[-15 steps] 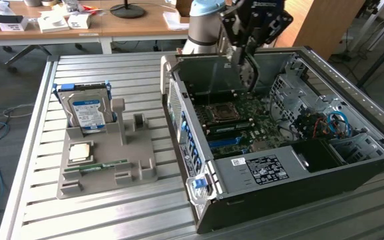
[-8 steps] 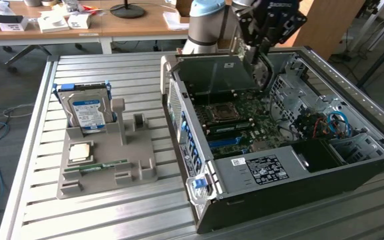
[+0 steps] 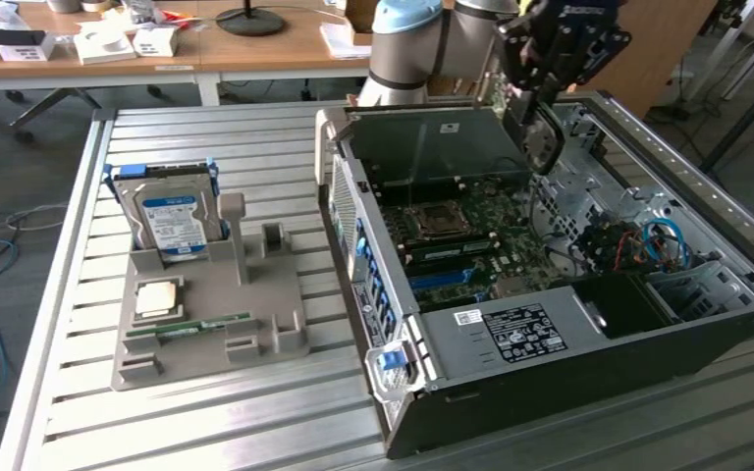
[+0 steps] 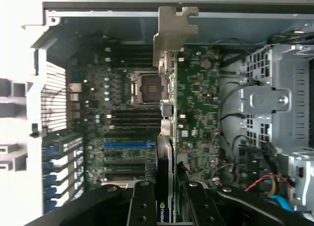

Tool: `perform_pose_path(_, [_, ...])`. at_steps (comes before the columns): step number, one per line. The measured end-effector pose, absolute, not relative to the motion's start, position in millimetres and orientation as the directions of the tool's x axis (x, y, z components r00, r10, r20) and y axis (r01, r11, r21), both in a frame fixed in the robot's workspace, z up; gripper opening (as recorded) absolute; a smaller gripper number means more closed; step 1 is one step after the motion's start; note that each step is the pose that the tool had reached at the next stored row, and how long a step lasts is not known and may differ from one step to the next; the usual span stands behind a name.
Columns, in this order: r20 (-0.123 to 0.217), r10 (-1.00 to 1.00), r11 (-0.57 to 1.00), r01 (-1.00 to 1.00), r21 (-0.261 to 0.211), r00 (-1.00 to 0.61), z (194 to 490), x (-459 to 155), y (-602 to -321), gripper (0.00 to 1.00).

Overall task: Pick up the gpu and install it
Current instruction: 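Pick up the gpu and move the gpu toward the slot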

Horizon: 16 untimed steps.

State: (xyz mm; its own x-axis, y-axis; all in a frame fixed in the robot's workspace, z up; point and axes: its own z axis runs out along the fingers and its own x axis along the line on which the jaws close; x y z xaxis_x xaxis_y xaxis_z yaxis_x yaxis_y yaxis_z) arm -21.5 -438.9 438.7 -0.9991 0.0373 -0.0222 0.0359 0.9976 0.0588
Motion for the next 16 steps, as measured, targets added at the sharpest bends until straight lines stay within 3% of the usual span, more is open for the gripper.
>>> perform_pose_path(16, [-0.020, 0.037, 0.998, 0.036, 0.059, -0.999, 438.7, 6.1, -438.9, 0.26])
